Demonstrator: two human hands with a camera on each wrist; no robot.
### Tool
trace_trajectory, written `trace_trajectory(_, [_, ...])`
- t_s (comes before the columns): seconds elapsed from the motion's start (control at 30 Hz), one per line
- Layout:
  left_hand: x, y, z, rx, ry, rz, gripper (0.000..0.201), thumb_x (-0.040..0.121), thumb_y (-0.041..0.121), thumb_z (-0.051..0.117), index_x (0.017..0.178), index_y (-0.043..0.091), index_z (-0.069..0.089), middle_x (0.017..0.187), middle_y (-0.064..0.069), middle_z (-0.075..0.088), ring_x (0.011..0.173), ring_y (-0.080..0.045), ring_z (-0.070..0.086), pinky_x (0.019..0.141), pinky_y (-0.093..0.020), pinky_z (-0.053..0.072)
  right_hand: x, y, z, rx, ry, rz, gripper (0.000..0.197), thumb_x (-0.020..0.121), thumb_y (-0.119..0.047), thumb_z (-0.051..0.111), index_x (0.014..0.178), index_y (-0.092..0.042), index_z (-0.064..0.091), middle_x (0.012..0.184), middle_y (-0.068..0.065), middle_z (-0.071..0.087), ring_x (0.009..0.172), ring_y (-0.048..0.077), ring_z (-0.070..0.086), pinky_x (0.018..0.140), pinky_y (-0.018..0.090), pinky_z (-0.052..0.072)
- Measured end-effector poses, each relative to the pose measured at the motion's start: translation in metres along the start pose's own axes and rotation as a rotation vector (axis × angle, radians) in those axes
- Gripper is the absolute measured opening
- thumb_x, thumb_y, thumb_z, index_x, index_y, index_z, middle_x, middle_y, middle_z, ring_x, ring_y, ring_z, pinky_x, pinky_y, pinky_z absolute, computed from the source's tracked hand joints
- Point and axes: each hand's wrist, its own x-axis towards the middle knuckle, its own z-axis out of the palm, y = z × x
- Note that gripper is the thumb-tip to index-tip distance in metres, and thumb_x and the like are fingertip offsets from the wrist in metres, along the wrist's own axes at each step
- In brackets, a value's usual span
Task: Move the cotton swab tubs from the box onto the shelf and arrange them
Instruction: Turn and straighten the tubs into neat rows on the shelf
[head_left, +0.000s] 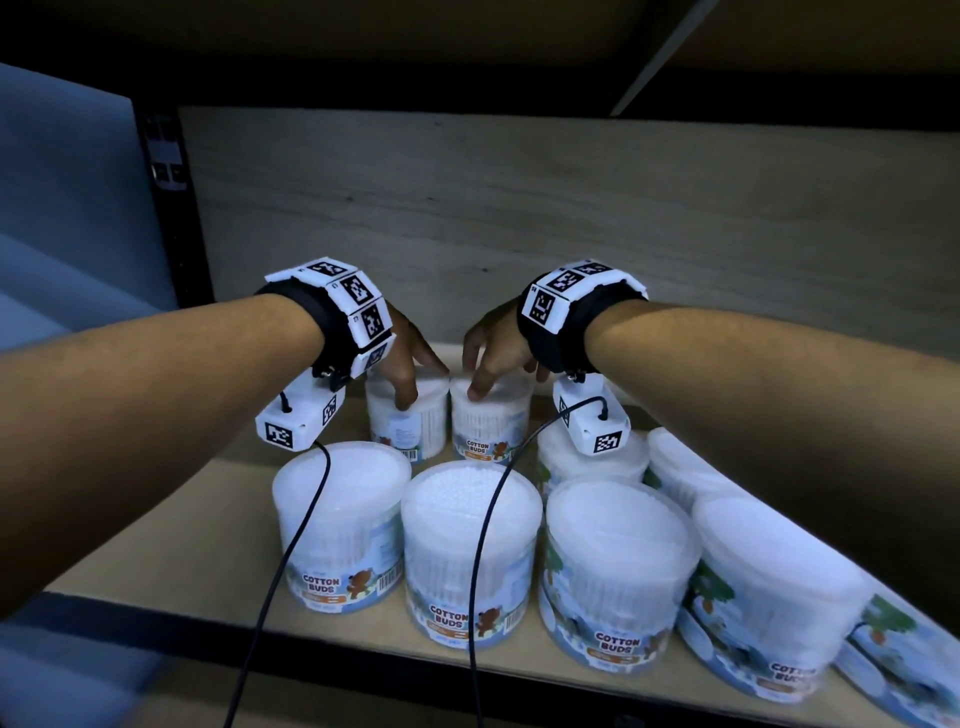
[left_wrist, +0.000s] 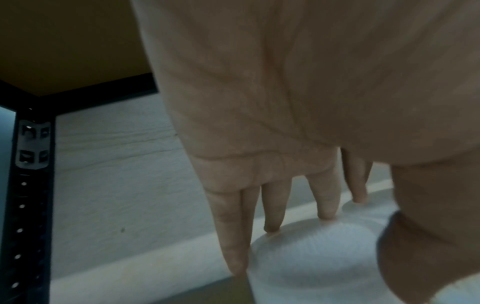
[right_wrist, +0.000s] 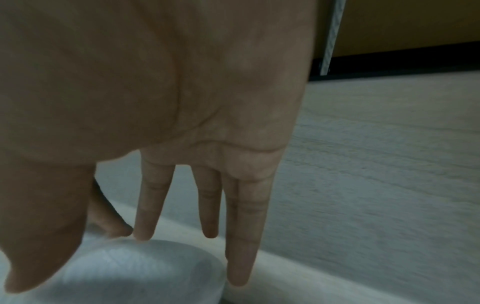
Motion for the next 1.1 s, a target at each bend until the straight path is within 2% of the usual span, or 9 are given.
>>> trace_trajectory(0.13, [0.003, 0.001, 0.001, -0.052, -0.043, 0.007, 0.076, 0.085, 0.027, 0.072, 0.148, 0.042, 0.033, 0.149, 0.000, 0.044, 0.125, -0.022, 0.052, 0.091, -0.027, 0.052, 0.001, 0.000, 0.004, 0.030, -0.040, -0.008, 0.053, 0.091, -0.030, 0.069, 0.139, -0.013, 0.054, 0.141, 0.009, 0.050, 0.111, 0.026, 0.052, 0.098, 0.048, 0.052])
trace_trajectory(0.27, [0.002, 0.005, 0.002, -0.086, -0.043, 0.007, 0.073, 0.088, 0.024, 0.070, 0.149, 0.038, 0.033, 0.147, -0.004, 0.045, 0.109, -0.021, 0.054, 0.072, -0.018, 0.050, 0.002, 0.001, 0.004, 0.034, -0.030, -0.022, 0.051, 0.090, -0.029, 0.072, 0.136, -0.015, 0.056, 0.135, 0.006, 0.052, 0.110, 0.024, 0.052, 0.098, 0.047, 0.053])
trace_trajectory(0.4, [-0.006, 0.010, -0.001, -0.109, -0.034, -0.010, 0.063, 0.091, 0.029, 0.067, 0.148, 0.033, 0.040, 0.131, -0.003, 0.049, 0.082, -0.013, 0.054, 0.070, -0.020, 0.050, 0.004, 0.003, 0.004, 0.078, -0.040, -0.016, 0.049, 0.088, -0.025, 0.074, 0.133, -0.016, 0.057, 0.120, 0.002, 0.050, 0.100, 0.022, 0.050, 0.097, 0.047, 0.054])
trace_trajectory(0.53, [-0.004, 0.016, 0.001, -0.069, 0.000, -0.094, 0.067, 0.090, 0.043, 0.064, 0.149, 0.022, 0.040, 0.147, -0.007, 0.045, 0.102, -0.024, 0.057, 0.054, -0.014, 0.040, 0.006, 0.005, 0.005, 0.095, -0.031, -0.018, 0.047, 0.086, -0.020, 0.075, 0.131, -0.017, 0.058, 0.117, 0.001, 0.051, 0.101, 0.021, 0.050, 0.096, 0.046, 0.055])
trace_trajectory(0.6, [-0.001, 0.018, 0.003, -0.072, 0.028, -0.139, 0.069, 0.087, 0.049, 0.065, 0.144, 0.014, 0.047, 0.140, -0.009, 0.052, 0.086, -0.021, 0.059, 0.047, -0.018, 0.036, 0.007, 0.007, 0.005, 0.098, -0.041, -0.015, 0.048, 0.085, -0.018, 0.076, 0.130, -0.018, 0.058, 0.118, 0.001, 0.052, 0.102, 0.022, 0.051, 0.096, 0.047, 0.055])
trace_trajectory(0.67, [0.001, 0.020, 0.006, -0.073, 0.060, -0.168, 0.068, 0.086, 0.056, 0.063, 0.133, 0.008, 0.054, 0.121, -0.009, 0.060, 0.066, -0.016, 0.053, 0.048, -0.021, 0.033, 0.009, 0.010, 0.005, 0.110, -0.053, -0.009, 0.049, 0.083, -0.017, 0.078, 0.128, -0.021, 0.059, 0.119, 0.002, 0.053, 0.107, 0.025, 0.054, 0.095, 0.048, 0.055])
trace_trajectory(0.8, [0.009, 0.019, 0.009, -0.074, 0.098, -0.184, 0.071, 0.082, 0.066, 0.060, 0.125, 0.008, 0.061, 0.103, -0.005, 0.058, 0.088, -0.020, 0.052, 0.072, -0.026, 0.037, 0.012, 0.014, 0.006, 0.132, -0.056, 0.012, 0.050, 0.079, -0.016, 0.080, 0.125, -0.024, 0.061, 0.113, 0.000, 0.054, 0.116, 0.030, 0.055, 0.094, 0.049, 0.055])
trace_trajectory(0.97, [0.009, 0.018, 0.008, -0.102, 0.085, -0.183, 0.070, 0.081, 0.065, 0.062, 0.120, 0.007, 0.063, 0.099, -0.006, 0.060, 0.067, -0.015, 0.053, 0.052, -0.022, 0.033, 0.012, 0.016, 0.008, 0.157, -0.054, 0.010, 0.049, 0.079, -0.015, 0.081, 0.123, -0.024, 0.062, 0.108, -0.004, 0.053, 0.116, 0.029, 0.054, 0.094, 0.049, 0.055])
trace_trajectory(1.1, [0.007, 0.018, 0.008, -0.105, 0.087, -0.182, 0.070, 0.082, 0.065, 0.060, 0.121, 0.007, 0.063, 0.087, -0.004, 0.061, 0.058, -0.010, 0.047, 0.052, -0.020, 0.033, 0.011, 0.016, 0.010, 0.141, -0.031, -0.016, 0.048, 0.082, -0.015, 0.078, 0.127, -0.021, 0.060, 0.115, -0.001, 0.051, 0.109, 0.024, 0.053, 0.095, 0.049, 0.055])
